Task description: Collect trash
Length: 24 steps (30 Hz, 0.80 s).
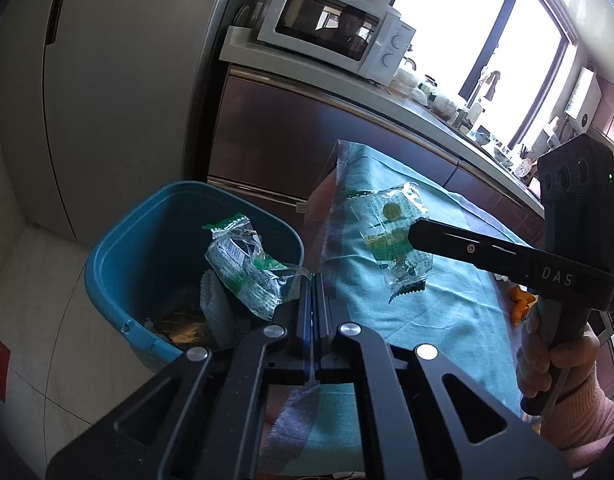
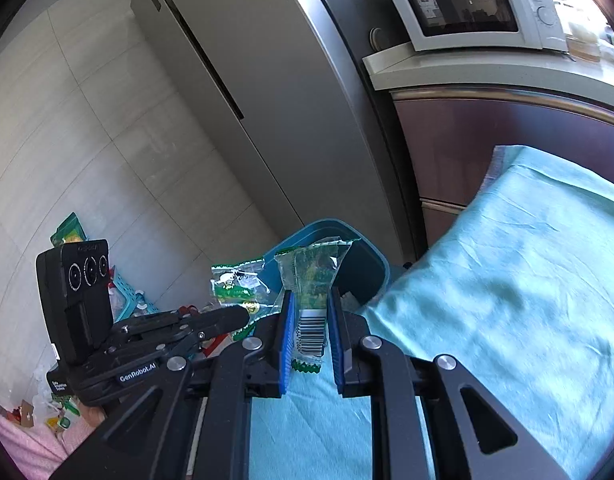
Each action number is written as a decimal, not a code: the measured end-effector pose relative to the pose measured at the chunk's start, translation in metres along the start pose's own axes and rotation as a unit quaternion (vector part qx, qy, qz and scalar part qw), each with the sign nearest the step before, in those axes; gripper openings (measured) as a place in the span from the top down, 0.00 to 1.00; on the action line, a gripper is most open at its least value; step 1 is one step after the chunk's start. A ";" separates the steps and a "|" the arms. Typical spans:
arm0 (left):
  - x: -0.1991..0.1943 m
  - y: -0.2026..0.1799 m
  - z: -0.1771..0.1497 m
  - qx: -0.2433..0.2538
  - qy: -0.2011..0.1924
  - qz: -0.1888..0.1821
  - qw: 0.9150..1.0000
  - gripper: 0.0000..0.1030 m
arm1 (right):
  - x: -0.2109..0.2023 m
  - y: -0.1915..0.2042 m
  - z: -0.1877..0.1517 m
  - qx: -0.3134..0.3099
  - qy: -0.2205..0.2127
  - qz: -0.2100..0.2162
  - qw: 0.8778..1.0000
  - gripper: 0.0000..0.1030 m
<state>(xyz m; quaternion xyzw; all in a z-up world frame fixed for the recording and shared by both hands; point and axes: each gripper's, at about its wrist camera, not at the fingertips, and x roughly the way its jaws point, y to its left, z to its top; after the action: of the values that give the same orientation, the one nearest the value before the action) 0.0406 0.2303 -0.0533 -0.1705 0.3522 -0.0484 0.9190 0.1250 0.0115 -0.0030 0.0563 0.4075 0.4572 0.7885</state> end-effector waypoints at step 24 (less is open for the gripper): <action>0.043 0.046 -0.005 -0.047 0.040 0.038 0.997 0.99 | 0.099 0.008 0.016 -0.018 0.099 -0.024 0.995 0.85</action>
<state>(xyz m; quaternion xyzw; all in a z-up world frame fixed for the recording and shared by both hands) 0.0679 0.2627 -0.1001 -0.1980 0.3970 -0.0040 0.8962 0.1551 0.0966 -0.0473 -0.0135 0.4767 0.4491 0.7555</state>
